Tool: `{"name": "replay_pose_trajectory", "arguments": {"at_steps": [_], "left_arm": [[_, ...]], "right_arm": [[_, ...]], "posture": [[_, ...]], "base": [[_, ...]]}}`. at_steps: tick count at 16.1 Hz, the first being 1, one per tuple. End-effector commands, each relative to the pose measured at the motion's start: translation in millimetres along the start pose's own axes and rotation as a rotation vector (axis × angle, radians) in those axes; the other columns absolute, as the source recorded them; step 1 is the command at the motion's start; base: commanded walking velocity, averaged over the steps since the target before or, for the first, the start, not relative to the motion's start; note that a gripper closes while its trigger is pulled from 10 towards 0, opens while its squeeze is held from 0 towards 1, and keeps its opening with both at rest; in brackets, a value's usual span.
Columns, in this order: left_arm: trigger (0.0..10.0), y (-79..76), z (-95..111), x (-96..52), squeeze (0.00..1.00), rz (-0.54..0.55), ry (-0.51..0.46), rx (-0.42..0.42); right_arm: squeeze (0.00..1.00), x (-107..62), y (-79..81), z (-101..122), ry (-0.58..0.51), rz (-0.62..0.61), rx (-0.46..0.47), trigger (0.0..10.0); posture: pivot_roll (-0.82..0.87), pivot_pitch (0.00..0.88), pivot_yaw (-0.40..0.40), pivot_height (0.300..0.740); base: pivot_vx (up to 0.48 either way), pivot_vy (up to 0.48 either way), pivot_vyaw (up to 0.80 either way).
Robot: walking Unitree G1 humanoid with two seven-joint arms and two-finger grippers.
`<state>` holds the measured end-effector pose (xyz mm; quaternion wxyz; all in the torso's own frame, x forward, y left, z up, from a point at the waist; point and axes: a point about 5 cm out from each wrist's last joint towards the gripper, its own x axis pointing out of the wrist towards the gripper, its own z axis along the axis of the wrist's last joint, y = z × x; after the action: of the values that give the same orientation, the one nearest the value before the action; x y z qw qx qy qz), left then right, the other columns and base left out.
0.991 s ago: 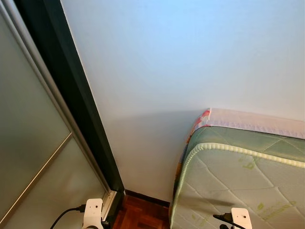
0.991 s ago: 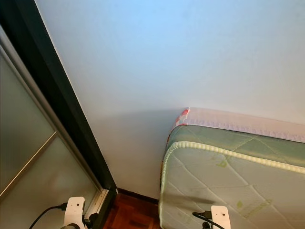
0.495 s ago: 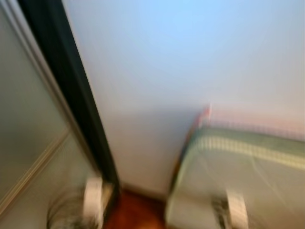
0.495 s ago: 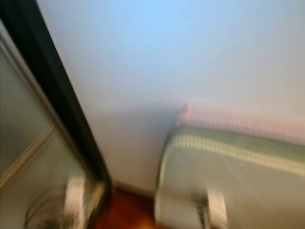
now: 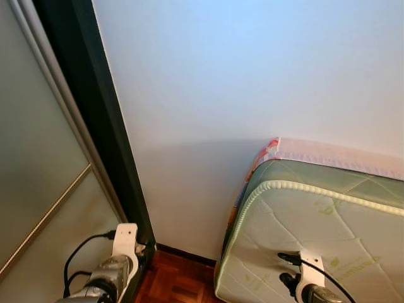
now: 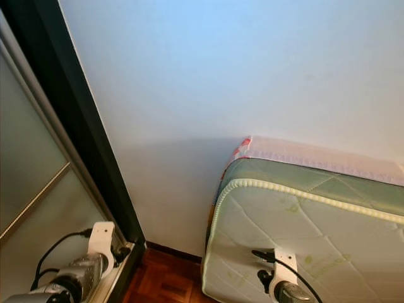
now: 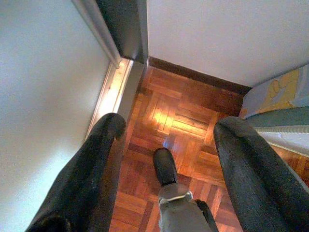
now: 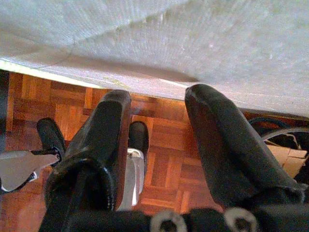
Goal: Clean up the room
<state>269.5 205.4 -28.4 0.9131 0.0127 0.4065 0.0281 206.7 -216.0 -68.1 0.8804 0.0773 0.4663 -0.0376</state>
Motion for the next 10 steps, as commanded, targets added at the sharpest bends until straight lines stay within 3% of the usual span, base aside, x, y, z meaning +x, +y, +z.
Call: {"name": "replay_pose_trajectory", "arguments": {"at_steps": [1,10], "left_arm": [[10.0,0.6,-1.2,0.0,0.0,-0.001,0.018,0.006],[10.0,6.8,-0.9,-0.8,0.0,-0.006,0.021,-0.001]], "right_arm": [[0.0,-0.1,-2.7,21.9,-0.079,-0.012,0.032,10.0],[0.0,1.3,2.4,19.7,-0.077,-0.027,0.081,10.0]], "posture": [[-0.08,0.0,-0.065,0.74],[-0.08,0.0,-0.031,0.74]], "base": [[0.0,0.0,0.0],[0.0,0.0,0.0]]}}
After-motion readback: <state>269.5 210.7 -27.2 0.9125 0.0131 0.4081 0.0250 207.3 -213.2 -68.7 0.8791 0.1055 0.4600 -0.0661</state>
